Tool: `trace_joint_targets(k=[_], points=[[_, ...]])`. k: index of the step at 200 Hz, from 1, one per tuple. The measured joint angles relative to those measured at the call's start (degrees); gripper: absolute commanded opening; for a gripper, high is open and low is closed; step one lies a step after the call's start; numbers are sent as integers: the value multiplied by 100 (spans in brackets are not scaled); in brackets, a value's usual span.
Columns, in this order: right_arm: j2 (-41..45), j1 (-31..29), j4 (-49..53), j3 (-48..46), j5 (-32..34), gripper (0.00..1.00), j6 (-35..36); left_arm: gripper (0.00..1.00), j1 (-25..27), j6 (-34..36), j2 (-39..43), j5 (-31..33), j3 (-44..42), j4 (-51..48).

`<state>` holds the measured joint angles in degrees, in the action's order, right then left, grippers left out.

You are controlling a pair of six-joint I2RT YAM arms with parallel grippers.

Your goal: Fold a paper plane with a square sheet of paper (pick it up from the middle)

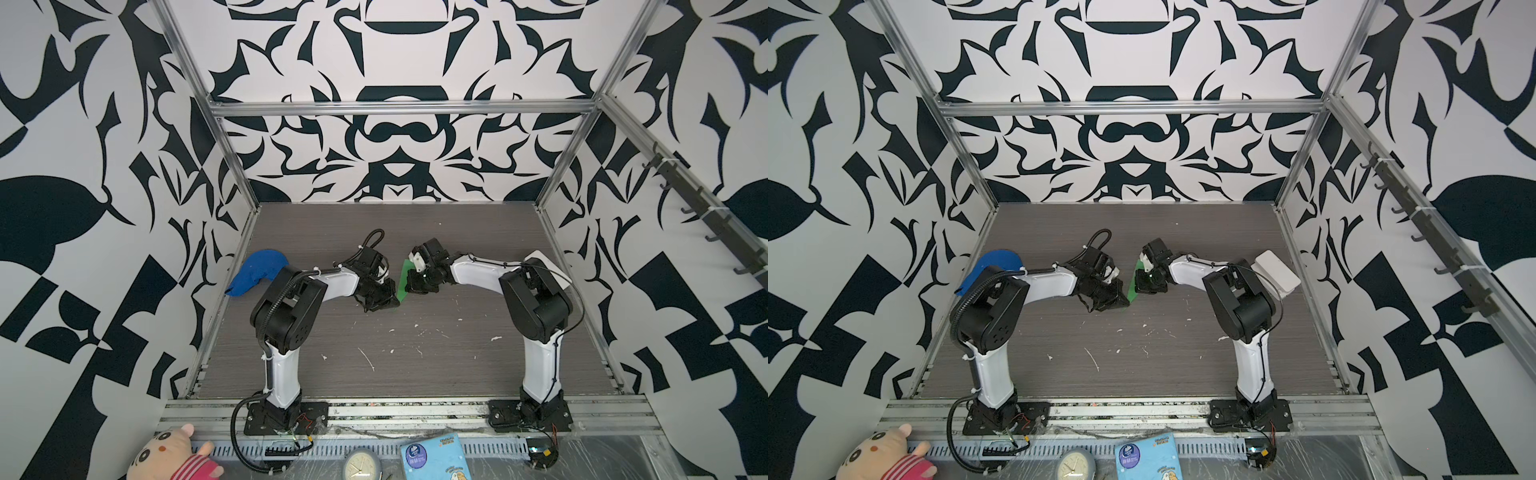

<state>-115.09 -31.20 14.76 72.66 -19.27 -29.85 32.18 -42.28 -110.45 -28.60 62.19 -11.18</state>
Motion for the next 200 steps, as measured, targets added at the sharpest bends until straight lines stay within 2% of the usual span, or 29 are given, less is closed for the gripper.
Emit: trace_joint_targets(k=[107,200], points=[[-48,-39,199,138,144,0,2,0,-63,-168,317,-11,-555,352],[-81,-42,326,240,254,0,9,0,-72,-37,654,7,-804,-15]])
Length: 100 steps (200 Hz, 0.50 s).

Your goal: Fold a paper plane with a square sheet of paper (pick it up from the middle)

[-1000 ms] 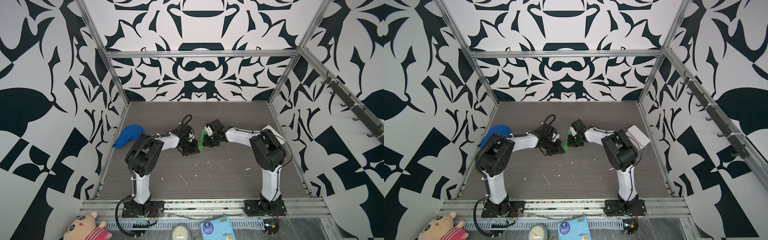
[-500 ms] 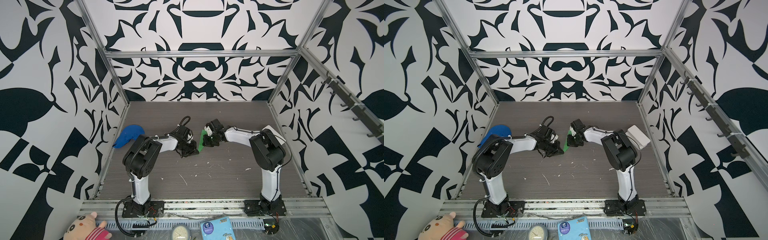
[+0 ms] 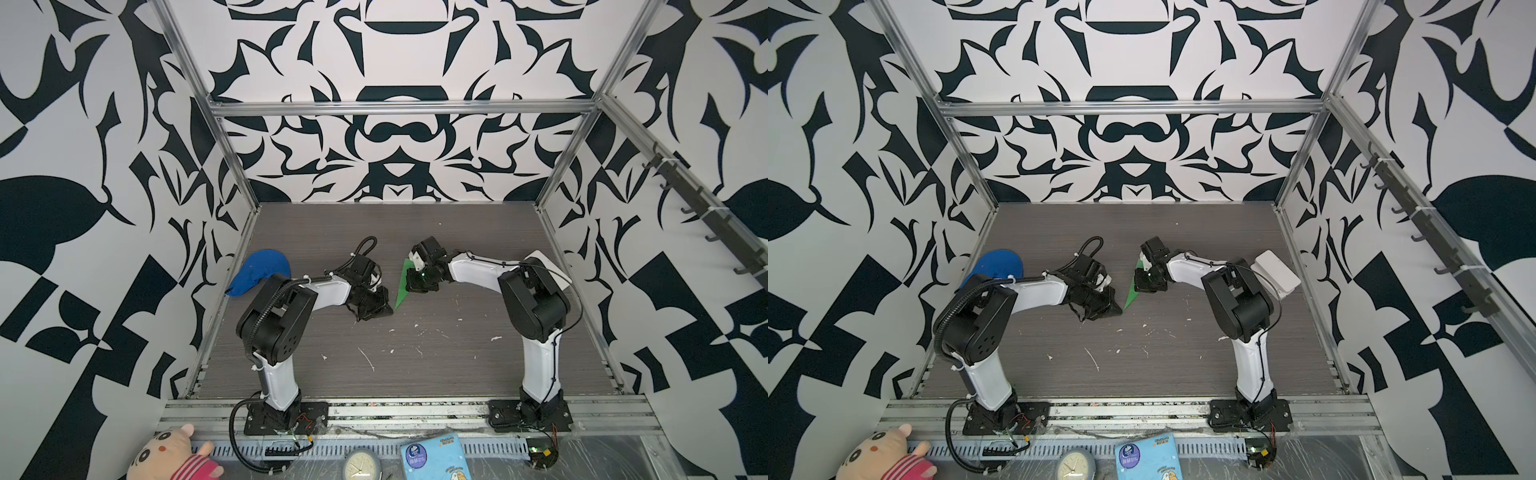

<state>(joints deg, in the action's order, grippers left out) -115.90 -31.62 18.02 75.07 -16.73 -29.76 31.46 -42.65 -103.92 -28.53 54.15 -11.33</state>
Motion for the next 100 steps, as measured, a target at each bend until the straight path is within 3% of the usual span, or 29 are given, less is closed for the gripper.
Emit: trace_joint_targets(k=[64,100], points=[[-9,-2,20,20,0,0,0,0,4,7,-186,4,997,254],[-9,-2,20,20,-2,0,0,0,4,-46,-555,35,1091,356]])
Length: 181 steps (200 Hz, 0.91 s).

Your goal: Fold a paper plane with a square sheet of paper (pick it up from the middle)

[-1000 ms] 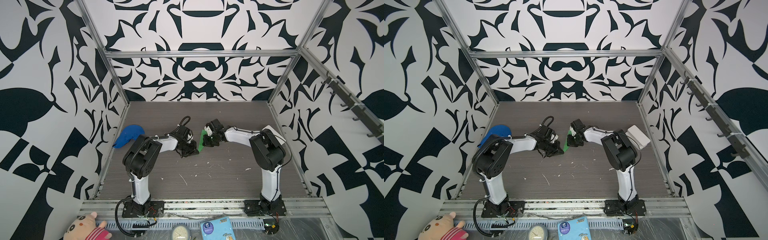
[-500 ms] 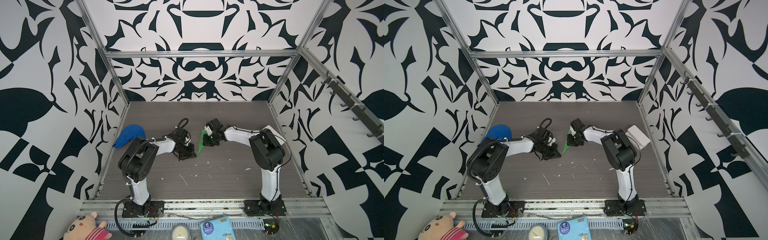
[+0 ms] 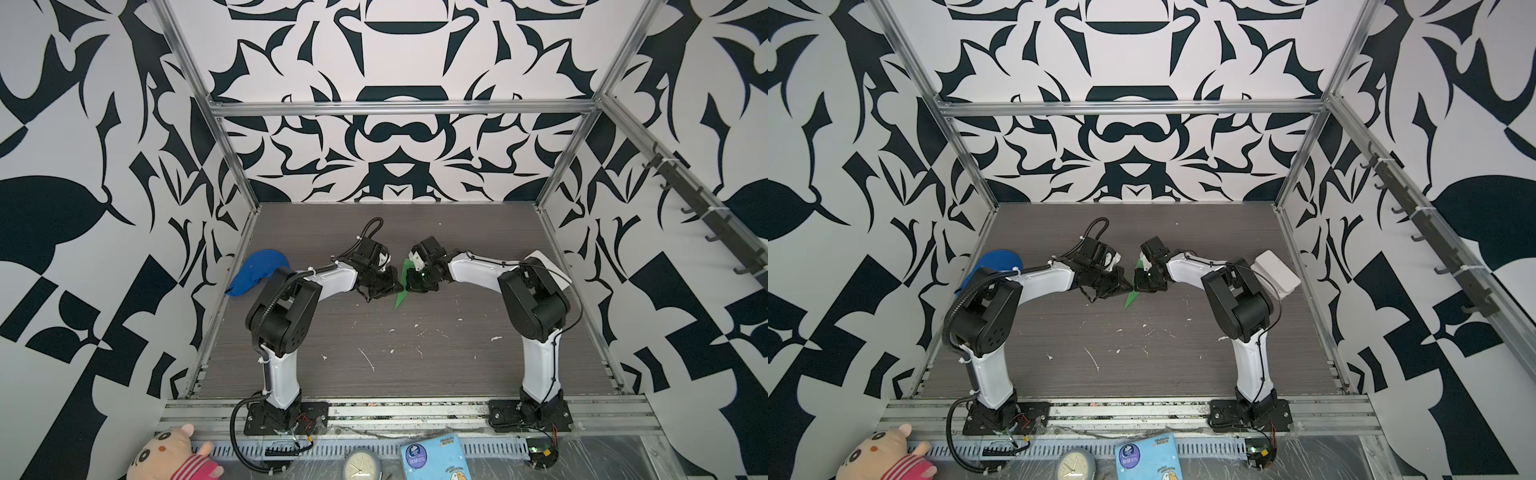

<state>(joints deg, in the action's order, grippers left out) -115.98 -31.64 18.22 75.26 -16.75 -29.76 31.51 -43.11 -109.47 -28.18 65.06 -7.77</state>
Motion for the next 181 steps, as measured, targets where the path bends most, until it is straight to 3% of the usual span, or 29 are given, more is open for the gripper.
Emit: trace_joint_targets(k=[109,181], points=[[0,0,-2,0,2,0,-2,0,114,-37,-459,22,129,2],[-2,0,-2,0,2,0,-2,0,118,-37,-223,55,-225,79]])
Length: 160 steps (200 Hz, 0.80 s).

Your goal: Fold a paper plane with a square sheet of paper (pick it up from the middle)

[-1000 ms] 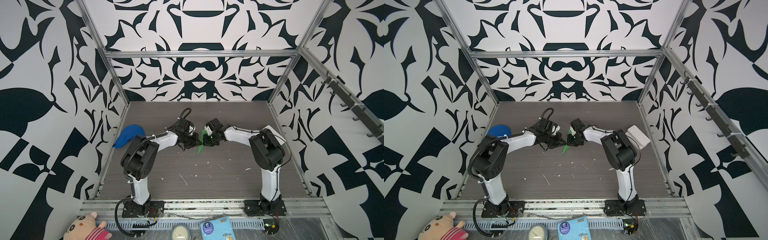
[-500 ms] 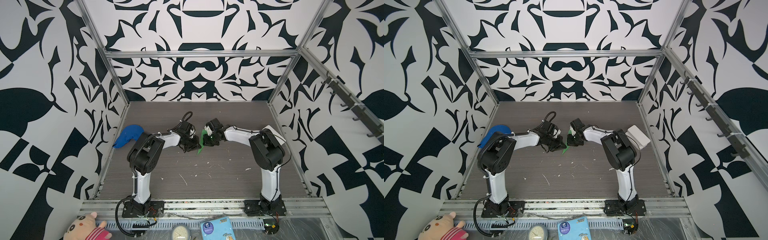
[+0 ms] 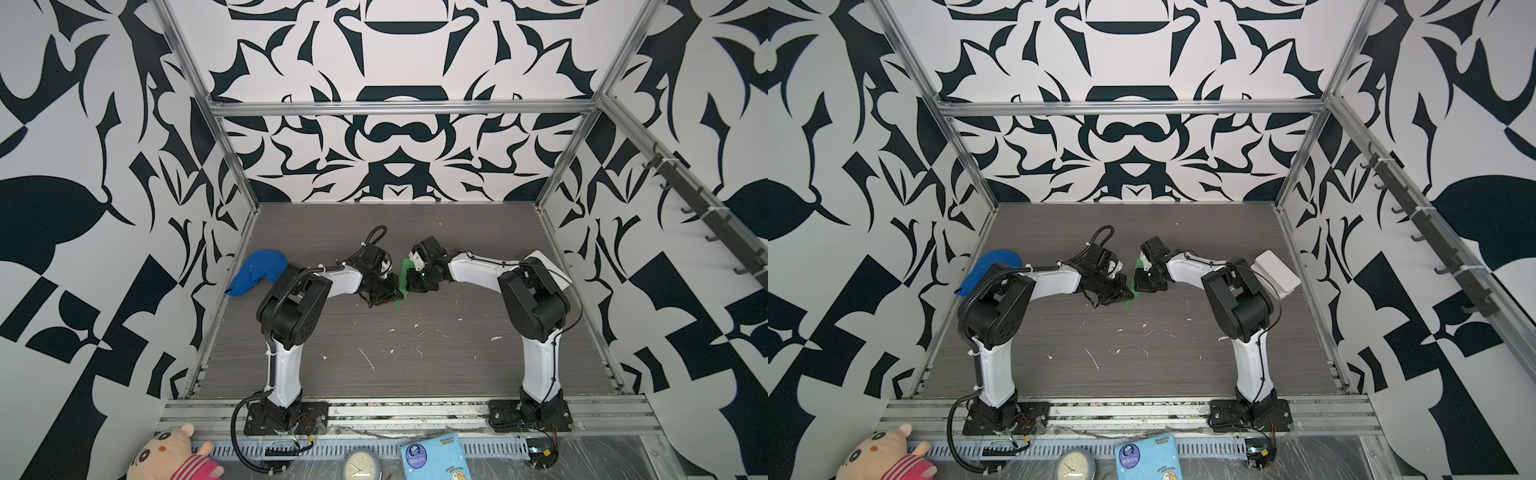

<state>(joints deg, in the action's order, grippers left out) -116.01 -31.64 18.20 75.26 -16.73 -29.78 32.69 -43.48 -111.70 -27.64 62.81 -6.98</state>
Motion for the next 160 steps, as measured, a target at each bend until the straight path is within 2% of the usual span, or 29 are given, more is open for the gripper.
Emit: trace_joint_targets(k=[39,64,86,119,138,157,160], points=[[0,0,2,2,0,0,9,0,39,157,546,-96,-662,-251],[0,0,35,31,-2,0,24,9,61,348,879,7,-811,-577],[7,9,79,63,-20,1,68,27,13,463,1329,310,-807,-682],[212,24,149,76,-87,19,107,56,-201,557,1945,1003,-782,-645],[621,33,105,74,-66,28,66,68,-348,614,2092,1344,-748,-651],[1084,37,83,76,107,39,20,84,-496,675,2170,1694,-743,-688],[1158,37,79,76,144,41,24,89,-514,675,2184,1757,-743,-706]])
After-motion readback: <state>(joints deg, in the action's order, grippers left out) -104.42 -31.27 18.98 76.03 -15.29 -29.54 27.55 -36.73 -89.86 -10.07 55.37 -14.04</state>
